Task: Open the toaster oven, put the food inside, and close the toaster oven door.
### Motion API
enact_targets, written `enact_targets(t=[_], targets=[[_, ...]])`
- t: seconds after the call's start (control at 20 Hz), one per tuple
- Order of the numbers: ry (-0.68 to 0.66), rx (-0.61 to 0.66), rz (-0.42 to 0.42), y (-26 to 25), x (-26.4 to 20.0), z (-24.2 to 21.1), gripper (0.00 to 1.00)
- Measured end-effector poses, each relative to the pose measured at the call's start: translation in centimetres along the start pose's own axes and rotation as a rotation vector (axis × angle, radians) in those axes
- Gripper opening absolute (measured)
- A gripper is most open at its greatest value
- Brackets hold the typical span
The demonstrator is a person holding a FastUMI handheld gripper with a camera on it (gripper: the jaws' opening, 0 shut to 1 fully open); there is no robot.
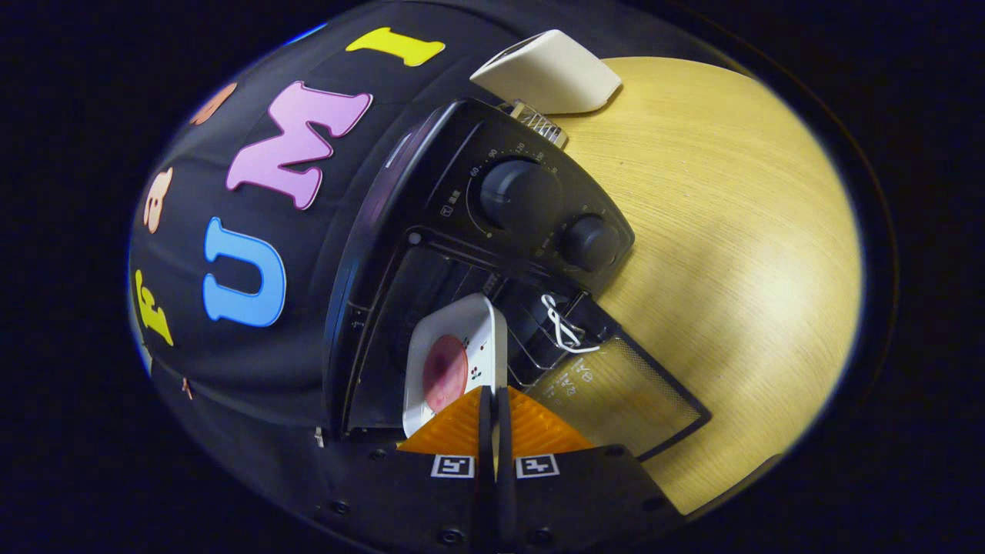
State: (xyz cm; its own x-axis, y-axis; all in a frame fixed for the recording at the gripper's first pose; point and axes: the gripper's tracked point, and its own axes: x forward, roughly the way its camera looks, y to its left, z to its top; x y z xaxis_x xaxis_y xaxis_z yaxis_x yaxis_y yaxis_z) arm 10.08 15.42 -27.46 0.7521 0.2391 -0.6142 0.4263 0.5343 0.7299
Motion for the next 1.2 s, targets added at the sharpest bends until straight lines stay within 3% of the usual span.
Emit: enact_targets(t=[0.2,0.5,0.7,0.9,1.15,1.2], targets=[[-0.048,0.086,-0.017,1.2,2.3,0.4,0.05],[-0.074,0.089,-0.044,1.8,3.6,-0.4,0.05],[-0.064,0.091,-0.031,2.2,3.5,-1.1,0.05],[-0.077,0.079,0.026,3.2,2.8,-0.5,0.13],[-0.019,0.024,0.045,2.2,0.5,-1.4,0.92],[0.001,0.001,0.032,1.5,-0.2,-2.2,0.97]])
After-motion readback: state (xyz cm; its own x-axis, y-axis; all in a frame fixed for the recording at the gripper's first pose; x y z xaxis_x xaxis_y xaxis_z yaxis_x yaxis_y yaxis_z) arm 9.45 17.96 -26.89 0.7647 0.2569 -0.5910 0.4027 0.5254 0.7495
